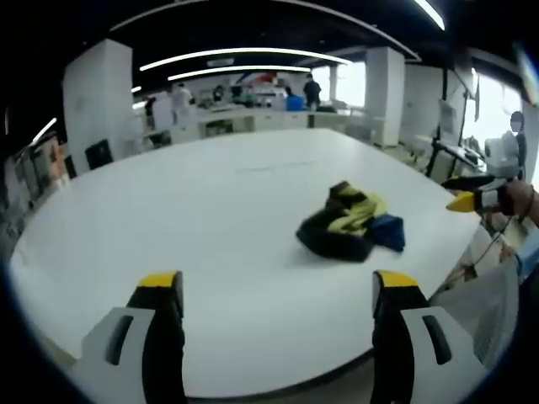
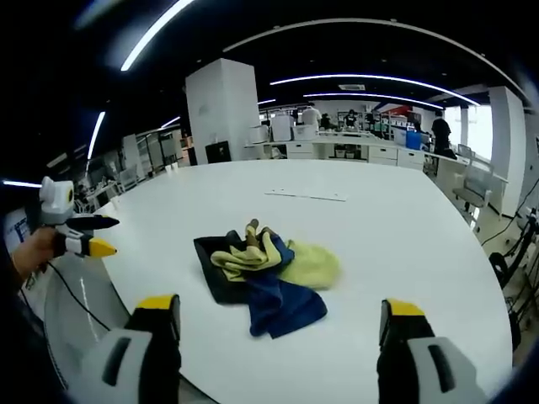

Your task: Fold the garment on the visible template until the final outline fits inside the template.

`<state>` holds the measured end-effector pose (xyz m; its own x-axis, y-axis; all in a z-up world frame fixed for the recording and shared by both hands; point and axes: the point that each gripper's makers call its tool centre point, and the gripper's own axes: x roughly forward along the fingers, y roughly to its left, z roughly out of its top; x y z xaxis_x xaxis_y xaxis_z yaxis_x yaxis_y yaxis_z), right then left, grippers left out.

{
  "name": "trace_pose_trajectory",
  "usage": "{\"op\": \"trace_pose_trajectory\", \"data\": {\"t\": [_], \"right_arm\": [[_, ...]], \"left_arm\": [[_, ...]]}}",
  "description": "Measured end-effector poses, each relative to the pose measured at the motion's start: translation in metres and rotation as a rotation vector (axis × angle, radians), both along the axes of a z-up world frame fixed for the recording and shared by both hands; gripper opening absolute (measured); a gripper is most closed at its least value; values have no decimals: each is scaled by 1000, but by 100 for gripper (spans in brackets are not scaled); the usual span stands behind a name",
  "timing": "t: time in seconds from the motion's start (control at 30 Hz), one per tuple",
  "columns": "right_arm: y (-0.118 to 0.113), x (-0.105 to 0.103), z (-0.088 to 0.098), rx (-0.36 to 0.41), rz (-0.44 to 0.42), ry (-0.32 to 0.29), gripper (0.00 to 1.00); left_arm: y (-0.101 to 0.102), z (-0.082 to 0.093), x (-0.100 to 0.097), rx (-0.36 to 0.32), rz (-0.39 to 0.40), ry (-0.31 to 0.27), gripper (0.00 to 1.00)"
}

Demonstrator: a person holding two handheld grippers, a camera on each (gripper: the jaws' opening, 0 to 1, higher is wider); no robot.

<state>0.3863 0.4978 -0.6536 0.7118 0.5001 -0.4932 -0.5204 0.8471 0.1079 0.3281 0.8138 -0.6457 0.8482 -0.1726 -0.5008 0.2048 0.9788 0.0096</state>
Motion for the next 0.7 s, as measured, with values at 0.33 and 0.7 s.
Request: {"op": "trace_pose_trajectory", "data": {"t": [0.33, 0.7], "right_arm": [[0, -1, -1, 3, -2, -2, 99], [-3, -1, -4, 1, -8, 5, 99]], "left_arm": [[-1, 0, -1, 1, 0, 1, 89], [0, -2, -1, 3, -1, 10, 89]]}}
